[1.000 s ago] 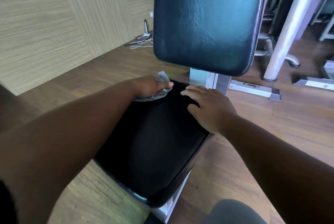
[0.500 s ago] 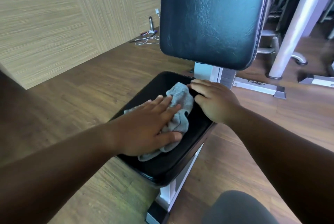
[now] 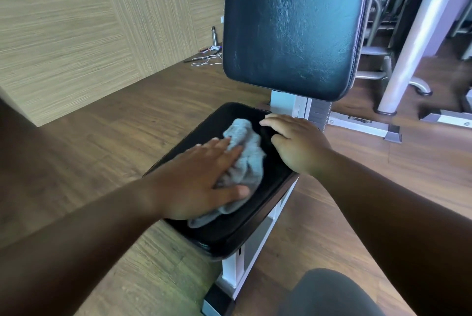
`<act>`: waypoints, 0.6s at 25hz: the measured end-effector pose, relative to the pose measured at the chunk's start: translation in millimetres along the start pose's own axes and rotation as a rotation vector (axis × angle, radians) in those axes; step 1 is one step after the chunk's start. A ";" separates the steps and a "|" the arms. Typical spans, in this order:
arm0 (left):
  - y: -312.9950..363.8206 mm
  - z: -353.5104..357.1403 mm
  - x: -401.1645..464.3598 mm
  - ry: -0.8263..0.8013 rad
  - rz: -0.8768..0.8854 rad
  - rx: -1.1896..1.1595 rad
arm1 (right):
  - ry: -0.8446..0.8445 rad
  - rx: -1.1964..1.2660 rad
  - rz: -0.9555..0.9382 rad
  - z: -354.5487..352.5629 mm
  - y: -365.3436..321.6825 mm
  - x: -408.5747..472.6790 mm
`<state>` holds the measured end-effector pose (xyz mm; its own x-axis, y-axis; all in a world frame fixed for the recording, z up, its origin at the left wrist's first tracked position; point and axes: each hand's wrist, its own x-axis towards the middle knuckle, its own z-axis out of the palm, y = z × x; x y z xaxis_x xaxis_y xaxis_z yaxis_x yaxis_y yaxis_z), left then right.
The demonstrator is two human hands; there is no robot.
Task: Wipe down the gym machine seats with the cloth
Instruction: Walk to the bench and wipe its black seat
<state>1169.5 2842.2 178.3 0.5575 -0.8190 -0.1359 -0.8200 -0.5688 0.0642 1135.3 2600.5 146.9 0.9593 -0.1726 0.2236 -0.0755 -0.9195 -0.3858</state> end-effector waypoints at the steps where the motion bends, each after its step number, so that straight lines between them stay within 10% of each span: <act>1: -10.8 -0.8 -4.8 -0.004 -0.049 -0.012 | -0.001 0.000 0.007 0.1 -0.3 -0.8; 6: -16.5 -20.3 73.9 -0.010 -0.292 -0.051 | 0.003 -0.002 0.013 -0.9 -0.5 -0.2; 10: 22.1 -6.7 67.4 0.051 -0.092 -0.017 | 0.029 -0.021 0.022 1.8 1.3 1.2; 15: 15.0 -3.2 -2.9 0.498 -0.096 -0.533 | -0.046 0.588 0.222 -16.7 -1.4 10.5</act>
<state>1156.0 2835.8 182.8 0.7205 -0.6289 0.2923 -0.6611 -0.4955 0.5635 1140.9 2594.1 164.7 0.9497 -0.3094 0.0476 -0.1247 -0.5136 -0.8489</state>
